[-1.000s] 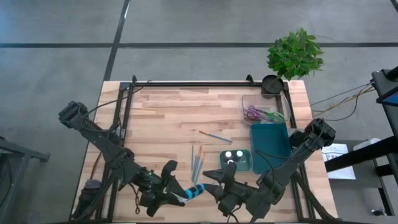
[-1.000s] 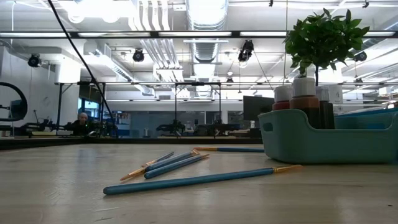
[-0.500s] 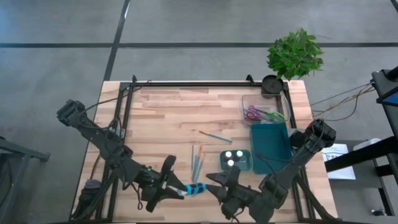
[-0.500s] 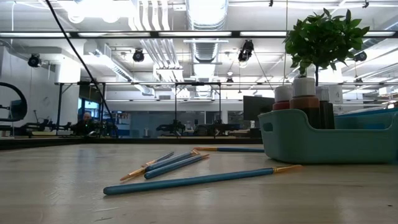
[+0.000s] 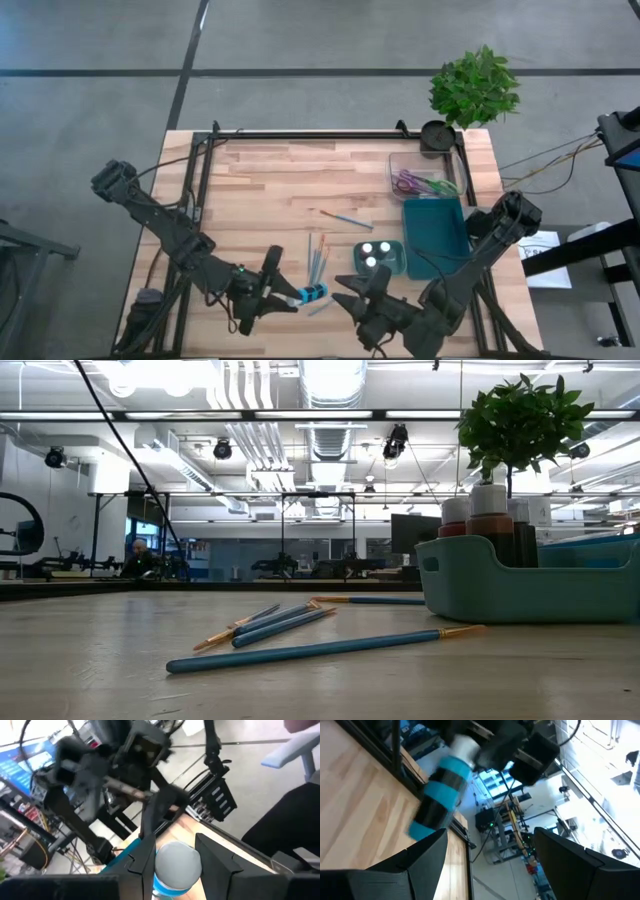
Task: Pick & Place Paint Supplies
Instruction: Put the blue paint bottle into the green bin
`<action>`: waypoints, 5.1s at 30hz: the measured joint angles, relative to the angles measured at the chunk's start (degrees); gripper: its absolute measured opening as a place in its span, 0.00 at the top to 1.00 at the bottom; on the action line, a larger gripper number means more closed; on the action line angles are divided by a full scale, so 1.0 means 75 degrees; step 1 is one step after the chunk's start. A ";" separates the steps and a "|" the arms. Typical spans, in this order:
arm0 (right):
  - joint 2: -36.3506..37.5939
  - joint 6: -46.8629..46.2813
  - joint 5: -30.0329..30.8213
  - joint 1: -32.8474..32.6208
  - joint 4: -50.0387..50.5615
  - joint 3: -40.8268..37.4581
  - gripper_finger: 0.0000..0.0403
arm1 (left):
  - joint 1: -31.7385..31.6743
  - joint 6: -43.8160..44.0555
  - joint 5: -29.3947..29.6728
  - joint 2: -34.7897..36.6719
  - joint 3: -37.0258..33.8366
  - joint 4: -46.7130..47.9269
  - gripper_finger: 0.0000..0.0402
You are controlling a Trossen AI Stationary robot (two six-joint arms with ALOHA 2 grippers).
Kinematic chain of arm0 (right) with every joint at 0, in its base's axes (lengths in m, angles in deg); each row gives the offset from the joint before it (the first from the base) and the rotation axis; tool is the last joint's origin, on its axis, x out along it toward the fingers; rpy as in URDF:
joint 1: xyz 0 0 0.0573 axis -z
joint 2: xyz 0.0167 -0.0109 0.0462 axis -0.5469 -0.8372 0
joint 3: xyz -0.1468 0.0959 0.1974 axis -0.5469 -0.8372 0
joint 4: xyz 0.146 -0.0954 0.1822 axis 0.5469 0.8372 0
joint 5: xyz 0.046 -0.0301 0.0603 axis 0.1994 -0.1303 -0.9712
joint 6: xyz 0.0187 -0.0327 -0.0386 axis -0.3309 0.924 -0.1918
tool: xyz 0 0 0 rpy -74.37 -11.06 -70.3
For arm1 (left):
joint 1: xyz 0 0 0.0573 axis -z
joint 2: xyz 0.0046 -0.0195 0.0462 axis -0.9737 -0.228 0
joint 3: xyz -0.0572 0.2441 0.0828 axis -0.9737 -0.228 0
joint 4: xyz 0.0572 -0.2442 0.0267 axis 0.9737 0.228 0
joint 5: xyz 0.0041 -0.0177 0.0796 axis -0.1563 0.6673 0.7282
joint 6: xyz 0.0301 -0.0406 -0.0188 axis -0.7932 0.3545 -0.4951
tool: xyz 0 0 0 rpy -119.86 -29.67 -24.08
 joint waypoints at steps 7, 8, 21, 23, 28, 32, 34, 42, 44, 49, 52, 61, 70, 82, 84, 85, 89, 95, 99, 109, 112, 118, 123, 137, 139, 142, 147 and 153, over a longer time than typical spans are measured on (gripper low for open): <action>-0.0003 0.0599 -0.1039 -0.0204 0.0471 0.0000 0.28 | -0.0050 0.0476 0.0062 0.0010 0.0003 0.0461 0.71; -0.0011 0.0658 -0.1273 -0.0234 0.0552 0.0000 0.28 | -0.0096 0.0563 0.0060 0.0010 0.0003 0.0515 0.71; -0.0017 0.0406 -0.2729 -0.0036 0.2108 0.0630 0.28 | -0.1012 0.1870 -0.1807 -0.0372 0.0012 0.0914 0.71; -0.0035 0.0291 -0.3078 0.0107 0.2237 0.0659 0.28 | -0.1177 0.1956 -0.2117 -0.0549 0.0012 0.0820 0.71; -0.0090 0.0155 -0.3647 0.0445 0.2538 0.0682 0.28 | -0.1428 0.2125 -0.2707 -0.0871 0.0012 0.0541 0.71; -0.0090 0.0009 -0.4383 0.0679 0.2574 0.0682 0.28 | -0.1479 0.2141 -0.2935 -0.0971 0.0012 0.0446 0.71; -0.0090 -0.0014 -0.4646 0.0789 0.2602 0.0682 0.28 | -0.1496 0.2150 -0.3036 -0.0989 0.0012 0.0446 0.71; -0.0102 -0.0035 -0.5324 0.1103 0.2633 0.0682 0.28 | -0.1696 0.2319 -0.3581 -0.0991 0.0012 0.0501 0.71; -0.0102 -0.0107 -0.5423 0.1121 0.2630 0.0682 0.28 | -0.1744 0.2317 -0.3709 -0.0989 0.0012 0.0662 0.71; -0.0103 -0.0402 -0.5322 0.1112 0.2783 0.0682 0.28 | -0.1761 0.2305 -0.3718 -0.0990 0.0012 0.0810 0.71; -0.0105 -0.0660 -0.5002 0.1044 0.2961 0.0641 0.28 | -0.1750 0.2167 -0.3710 -0.0960 0.0015 0.0788 0.71; -0.0111 -0.1761 -0.4772 0.0773 0.3423 0.0524 0.28 | -0.1677 0.1689 -0.2904 -0.0416 0.0017 0.1082 0.71; -0.0111 -0.2811 -0.4606 0.0600 0.3726 0.0153 0.28 | -0.1725 0.3207 -0.2861 -0.0376 -0.0275 0.2565 0.71; -0.0111 -0.3881 -0.4580 0.0168 0.4003 0.0128 0.28 | -0.1982 0.3976 -0.3473 -0.1380 -0.0950 0.1193 0.71; -0.0111 -0.3990 -0.4578 0.0134 0.4009 0.0128 0.28 | -0.2033 0.3972 -0.3473 -0.1600 -0.0882 0.1023 0.71; -0.0111 -0.4011 -0.4578 0.0128 0.4044 0.0128 0.28 | -0.2076 0.3946 -0.3472 -0.1718 -0.0817 0.0982 0.71; -0.0111 -0.4312 -0.4578 0.0085 0.4209 0.0108 0.28 | -0.2289 0.3807 -0.3461 -0.2203 -0.0492 0.0856 0.71; -0.0111 -0.5144 -0.4581 -0.0057 0.4767 0.0105 0.28 | -0.2501 0.3459 -0.3495 -0.2898 0.0057 0.0944 0.71; -0.0111 -0.5705 -0.4580 -0.0263 0.5063 0.0102 0.28 | -0.2531 0.3362 -0.3535 -0.3283 0.0362 0.1073 0.71; -0.0111 -0.6503 -0.4077 -0.0792 0.5255 0.0073 0.28 | -0.2531 0.3344 -0.3540 -0.3659 0.0516 0.1177 0.70; -0.0108 -0.6570 -0.3985 -0.0858 0.5256 0.0073 0.28 | -0.2531 0.3339 -0.3540 -0.3656 0.0516 0.1120 0.71; -0.0108 -0.6621 -0.3971 -0.0862 0.5258 0.0073 0.28 | -0.2531 0.3333 -0.3537 -0.3656 0.0394 0.0921 0.65; -0.0108 -0.6621 -0.3969 -0.0862 0.5261 0.0073 0.28 | -0.2533 0.3314 -0.3514 -0.3650 0.0216 0.0664 0.61; -0.0108 -0.6783 -0.3908 -0.0862 0.5368 0.0073 0.28 | -0.2566 0.2811 -0.3463 -0.3585 0.0216 0.0469 0.60; -0.0108 -0.6809 -0.3908 -0.0862 0.5389 0.0073 0.28 | -0.2569 0.2690 -0.3457 -0.3490 0.0226 0.0491 0.60; -0.0108 -0.6818 -0.3883 -0.0862 0.5387 0.0073 0.28 | -0.2569 0.2520 -0.3456 -0.3241 0.0319 0.0554 0.60; -0.0105 -0.7204 -0.3829 -0.0862 0.5438 0.0073 0.28 | -0.2575 0.2305 -0.3459 -0.2367 0.0487 0.1364 0.60; -0.0105 -0.7438 -0.3832 -0.0778 0.5310 0.0073 0.28 | -0.2489 0.2883 -0.3485 -0.0676 0.1037 0.4057 0.60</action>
